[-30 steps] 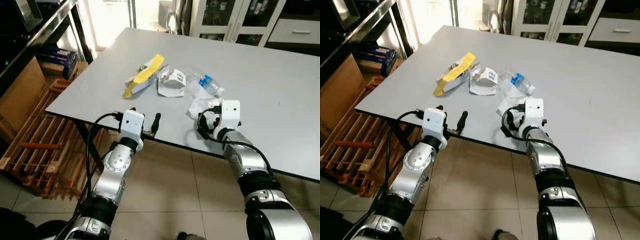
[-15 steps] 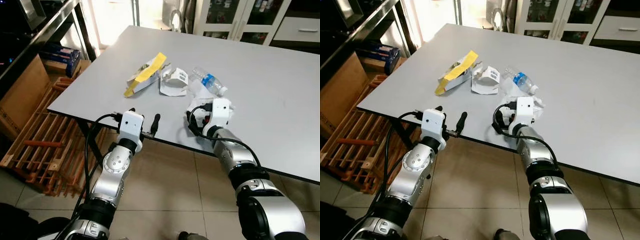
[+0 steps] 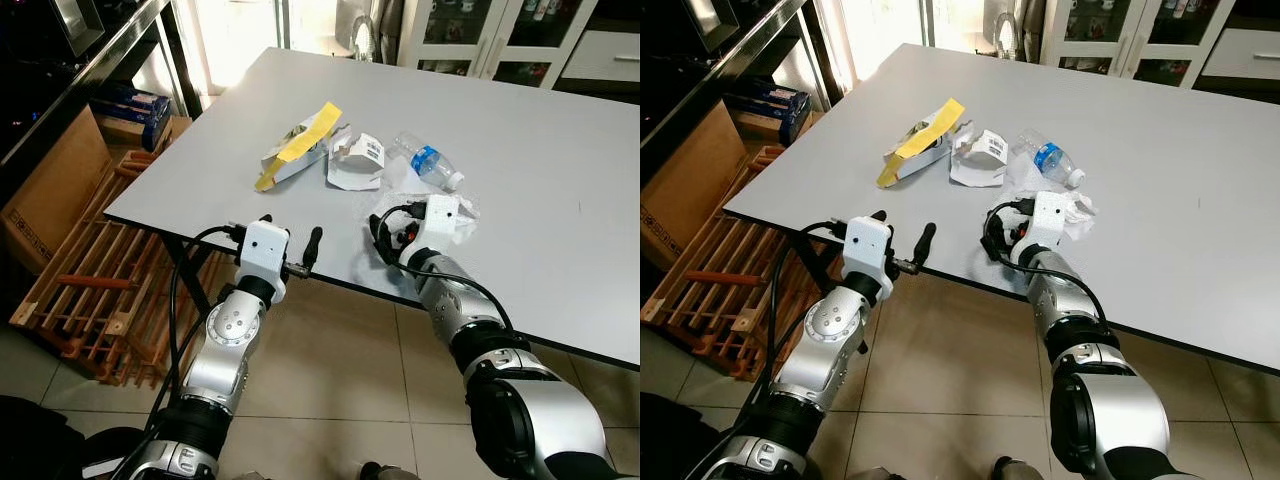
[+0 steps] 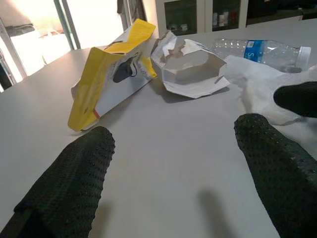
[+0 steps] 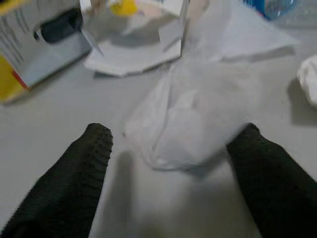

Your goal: Picking trash to rubbish bin

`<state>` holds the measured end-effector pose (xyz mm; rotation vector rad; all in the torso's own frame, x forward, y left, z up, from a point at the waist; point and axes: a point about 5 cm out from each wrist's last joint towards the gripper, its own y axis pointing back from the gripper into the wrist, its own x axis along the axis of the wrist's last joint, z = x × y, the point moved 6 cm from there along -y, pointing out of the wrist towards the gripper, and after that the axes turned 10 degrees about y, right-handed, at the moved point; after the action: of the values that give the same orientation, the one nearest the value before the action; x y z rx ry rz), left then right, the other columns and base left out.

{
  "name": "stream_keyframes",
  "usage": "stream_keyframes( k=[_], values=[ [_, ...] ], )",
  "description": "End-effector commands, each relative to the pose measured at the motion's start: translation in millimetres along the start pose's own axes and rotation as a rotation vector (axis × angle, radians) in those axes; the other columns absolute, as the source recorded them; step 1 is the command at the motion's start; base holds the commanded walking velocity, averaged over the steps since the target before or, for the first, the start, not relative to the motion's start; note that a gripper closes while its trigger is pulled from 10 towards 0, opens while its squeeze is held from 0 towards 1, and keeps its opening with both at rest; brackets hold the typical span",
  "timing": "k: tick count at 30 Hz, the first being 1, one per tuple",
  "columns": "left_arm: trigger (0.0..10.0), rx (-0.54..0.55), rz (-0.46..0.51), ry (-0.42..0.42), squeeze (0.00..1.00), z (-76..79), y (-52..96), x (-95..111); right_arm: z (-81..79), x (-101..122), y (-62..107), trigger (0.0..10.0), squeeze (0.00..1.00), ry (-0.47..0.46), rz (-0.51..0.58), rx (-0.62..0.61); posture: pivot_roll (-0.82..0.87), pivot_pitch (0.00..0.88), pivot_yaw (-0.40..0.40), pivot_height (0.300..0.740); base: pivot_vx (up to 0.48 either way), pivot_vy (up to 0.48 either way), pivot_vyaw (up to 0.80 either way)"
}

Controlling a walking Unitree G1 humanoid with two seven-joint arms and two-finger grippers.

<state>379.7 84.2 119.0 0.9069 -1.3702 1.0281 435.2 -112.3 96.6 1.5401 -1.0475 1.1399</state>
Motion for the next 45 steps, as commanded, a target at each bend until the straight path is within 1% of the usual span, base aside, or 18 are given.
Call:
stream_keyframes(
  k=[1, 12, 20, 32, 45],
  values=[
    [10.0, -0.007, -0.005, -0.006, 0.0, 0.9, 1.0, 0, -3.1, 3, -1.4, 0.0, 0.0, -0.018, 0.014, 0.008, 0.01, 0.113, 0.018, 0.74, 0.0, 0.0, 0.0],
    [10.0, -0.005, -0.004, -0.013, 0.0, -1.0, 1.9, 1, -3.4, 4, -2.0, 0.0, 0.0, -0.012, 0.028, -0.001, 0.02, 0.113, 0.021, 0.74, 0.0, 0.0, 0.0],
    [10.0, -0.005, -0.003, -0.014, 0.0, -0.1, 1.3, 2, 0.6, 1, -0.9, 0.0, 0.0, -0.002, 0.024, -0.021, 0.02, 0.113, 0.019, 0.74, 0.0, 0.0, 0.0],
    [10.0, 0.0, 0.0, -0.017, 0.0, -1.1, 1.3, 3, 2.1, -2, -0.5, 0.0, 0.0, 0.007, 0.018, -0.031, 0.02, 0.113, 0.018, 0.74, 0.0, 0.0, 0.0],
    [10.0, 0.001, 0.003, -0.018, 0.0, -0.7, 0.6, 4, 9.5, -2, 1.1, 0.0, 0.0, 0.016, 0.018, -0.06, 0.02, 0.109, 0.017, 0.74, 0.0, 0.0, 0.0]
  ],
)
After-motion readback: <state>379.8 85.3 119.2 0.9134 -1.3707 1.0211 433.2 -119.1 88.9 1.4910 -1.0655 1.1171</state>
